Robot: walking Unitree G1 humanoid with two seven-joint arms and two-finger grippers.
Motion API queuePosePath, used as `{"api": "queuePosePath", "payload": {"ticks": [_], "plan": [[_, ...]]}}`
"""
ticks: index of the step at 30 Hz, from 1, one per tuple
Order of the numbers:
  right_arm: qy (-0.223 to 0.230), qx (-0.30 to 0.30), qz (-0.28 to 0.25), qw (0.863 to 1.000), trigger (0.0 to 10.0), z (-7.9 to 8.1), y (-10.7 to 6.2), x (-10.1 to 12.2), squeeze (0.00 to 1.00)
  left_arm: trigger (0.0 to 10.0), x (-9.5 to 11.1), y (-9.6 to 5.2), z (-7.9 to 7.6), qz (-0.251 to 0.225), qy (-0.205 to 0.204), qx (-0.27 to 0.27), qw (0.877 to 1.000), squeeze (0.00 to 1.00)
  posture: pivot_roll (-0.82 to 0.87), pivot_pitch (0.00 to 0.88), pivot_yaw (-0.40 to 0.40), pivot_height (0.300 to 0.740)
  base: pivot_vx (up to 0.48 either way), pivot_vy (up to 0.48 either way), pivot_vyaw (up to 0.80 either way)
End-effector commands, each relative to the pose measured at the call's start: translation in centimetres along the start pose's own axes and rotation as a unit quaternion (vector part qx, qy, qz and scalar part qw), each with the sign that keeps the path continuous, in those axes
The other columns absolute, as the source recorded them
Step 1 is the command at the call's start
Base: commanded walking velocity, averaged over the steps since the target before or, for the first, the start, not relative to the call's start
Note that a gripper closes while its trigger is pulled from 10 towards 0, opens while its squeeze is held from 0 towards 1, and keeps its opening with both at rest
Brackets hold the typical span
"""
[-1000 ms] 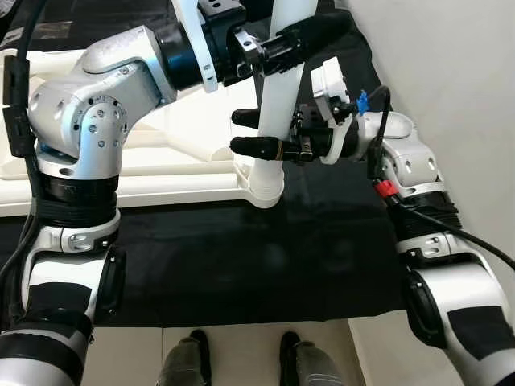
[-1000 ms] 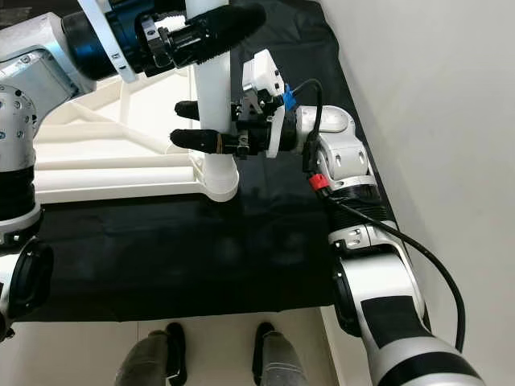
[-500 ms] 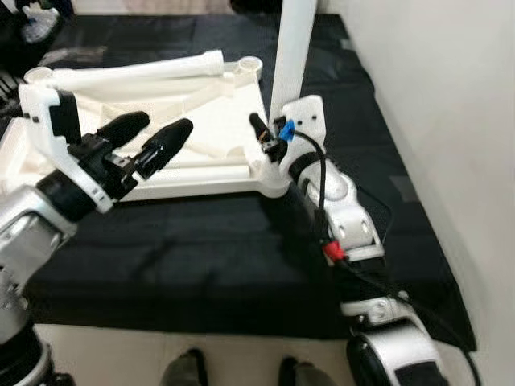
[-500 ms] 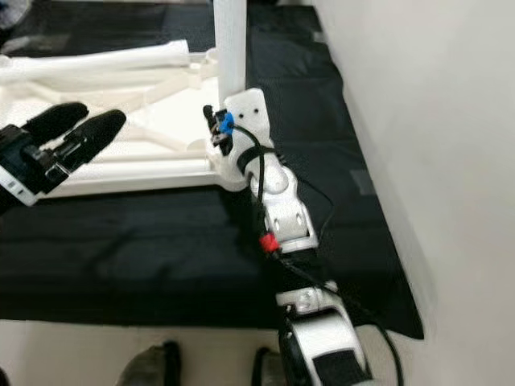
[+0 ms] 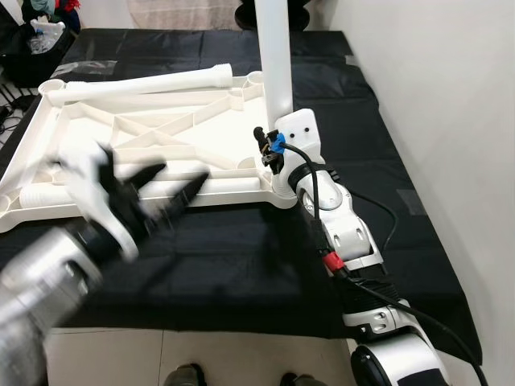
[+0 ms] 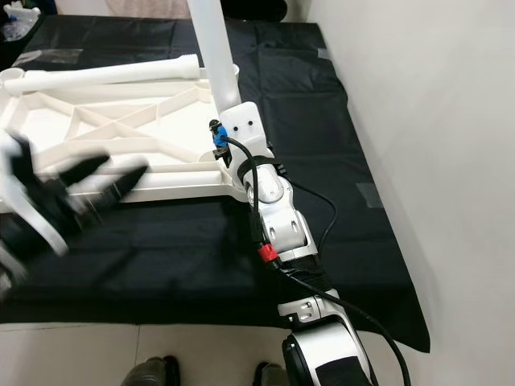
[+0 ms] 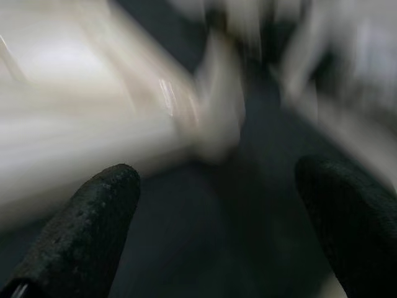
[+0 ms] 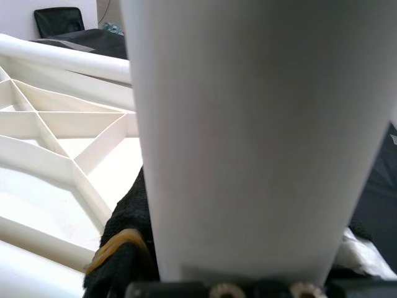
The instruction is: Building children table
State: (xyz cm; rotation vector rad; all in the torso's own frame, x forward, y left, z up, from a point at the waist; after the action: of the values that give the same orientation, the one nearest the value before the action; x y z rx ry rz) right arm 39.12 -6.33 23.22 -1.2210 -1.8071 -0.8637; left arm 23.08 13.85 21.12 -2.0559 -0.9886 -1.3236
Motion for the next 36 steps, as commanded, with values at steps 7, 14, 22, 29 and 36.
{"api": "queuePosePath", "payload": {"ticks": [7, 14, 22, 29, 36], "plan": [[0.072, -0.03, 0.088, 0.993, 10.0, -2.3, -0.8, -5.0, 0.0, 10.0, -7.3, -0.6, -1.9, 0.088, -0.039, 0.011, 0.995, 0.0, 0.06, 0.201, -0.027, 0.74, 0.0, 0.0, 0.0], [0.11, -0.052, 0.068, 0.99, 10.0, -3.4, -0.9, -4.5, 0.0, 10.0, -7.5, -0.4, -1.7, 0.057, -0.045, 0.034, 0.997, 0.0, 0.06, 0.211, -0.024, 0.74, 0.0, 0.0, 0.0], [0.137, -0.047, 0.03, 0.989, 10.0, -3.3, -1.4, -3.7, 0.0, 10.0, -7.5, -0.7, -1.7, 0.036, -0.029, 0.04, 0.998, 0.0, 0.07, 0.229, -0.01, 0.74, 0.0, 0.0, 0.0], [0.3, -0.083, -0.169, 0.935, 10.0, -11.0, 0.1, 5.4, 0.0, 10.0, -6.3, -0.4, -0.9, -0.005, -0.009, 0.064, 0.998, 0.0, 0.06, 0.229, -0.005, 0.74, 0.0, 0.0, 0.0], [0.412, -0.045, -0.253, 0.874, 10.0, -13.6, -0.4, 8.1, 0.0, 10.0, -6.7, 0.0, -0.6, -0.021, -0.023, 0.067, 0.997, 0.0, 0.05, 0.201, -0.018, 0.74, 0.0, 0.0, 0.0]]}}
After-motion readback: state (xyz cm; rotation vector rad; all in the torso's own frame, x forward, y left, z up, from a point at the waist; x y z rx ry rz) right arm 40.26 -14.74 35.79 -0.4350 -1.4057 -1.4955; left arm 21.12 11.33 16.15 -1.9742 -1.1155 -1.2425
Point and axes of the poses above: a point about 5 cm out from each wrist's last joint towards the gripper, its own y axis pointing out of the wrist towards the gripper, its own x axis along the axis of the wrist's last joint, z = x × y, the point moved 3 cm from there along y, pointing out of the wrist towards the gripper, and after that the axes turned 13 degrees about -y, right-handed, at the moved point
